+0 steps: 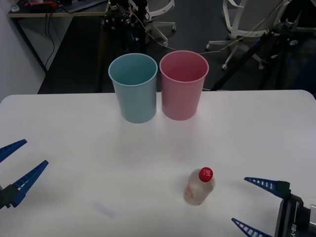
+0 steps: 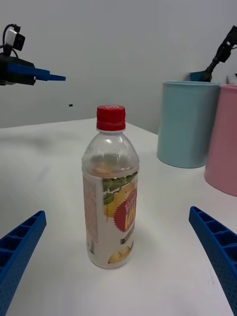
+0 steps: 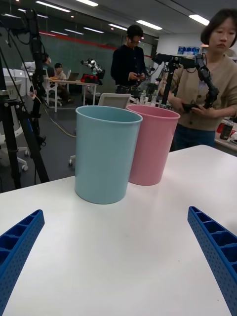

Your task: Grasp the object on the table and drop it into the matching bin: aluminum can to the light blue bin, PET bottle to the pink bin.

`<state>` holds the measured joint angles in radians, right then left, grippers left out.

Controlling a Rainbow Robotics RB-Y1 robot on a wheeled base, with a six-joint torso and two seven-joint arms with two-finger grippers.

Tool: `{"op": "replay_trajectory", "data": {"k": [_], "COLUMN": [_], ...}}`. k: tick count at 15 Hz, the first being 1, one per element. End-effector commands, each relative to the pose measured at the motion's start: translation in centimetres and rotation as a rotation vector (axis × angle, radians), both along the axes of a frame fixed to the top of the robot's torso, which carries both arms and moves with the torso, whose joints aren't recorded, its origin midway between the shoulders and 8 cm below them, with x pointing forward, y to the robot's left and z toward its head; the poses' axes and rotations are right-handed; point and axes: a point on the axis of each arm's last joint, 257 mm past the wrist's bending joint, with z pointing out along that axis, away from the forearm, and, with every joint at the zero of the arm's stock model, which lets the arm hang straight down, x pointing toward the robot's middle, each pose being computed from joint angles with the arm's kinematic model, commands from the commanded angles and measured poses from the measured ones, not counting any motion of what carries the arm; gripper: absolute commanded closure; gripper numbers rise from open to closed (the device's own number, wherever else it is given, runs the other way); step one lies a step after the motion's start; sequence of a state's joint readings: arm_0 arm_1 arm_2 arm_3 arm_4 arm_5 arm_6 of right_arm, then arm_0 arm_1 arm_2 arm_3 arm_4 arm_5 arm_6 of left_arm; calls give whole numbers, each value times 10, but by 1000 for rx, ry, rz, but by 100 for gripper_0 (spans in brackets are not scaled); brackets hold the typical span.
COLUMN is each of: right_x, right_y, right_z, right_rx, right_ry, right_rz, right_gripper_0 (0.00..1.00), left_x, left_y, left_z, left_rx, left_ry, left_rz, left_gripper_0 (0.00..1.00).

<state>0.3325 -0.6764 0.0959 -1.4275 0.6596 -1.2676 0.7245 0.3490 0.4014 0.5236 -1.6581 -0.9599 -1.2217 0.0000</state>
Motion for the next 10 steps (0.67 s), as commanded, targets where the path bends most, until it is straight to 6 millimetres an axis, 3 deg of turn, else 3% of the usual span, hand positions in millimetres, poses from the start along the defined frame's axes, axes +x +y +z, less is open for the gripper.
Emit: {"op": "replay_trajectory", "data": {"k": [1,10], "right_x": [2,24], "right_y": [22,54], "right_z": [-14,-38], "right_rx": [-1,3], "right_ry": [7,-2], "right_rz": [28,70], "right_gripper_0": [0,0], "left_x": [0,0], "left_y": [0,0], "left_z": [0,0], "left_rx": [0,0], "left_ry": [0,0], "left_rz": [0,0], "left_gripper_0": [0,0]}}
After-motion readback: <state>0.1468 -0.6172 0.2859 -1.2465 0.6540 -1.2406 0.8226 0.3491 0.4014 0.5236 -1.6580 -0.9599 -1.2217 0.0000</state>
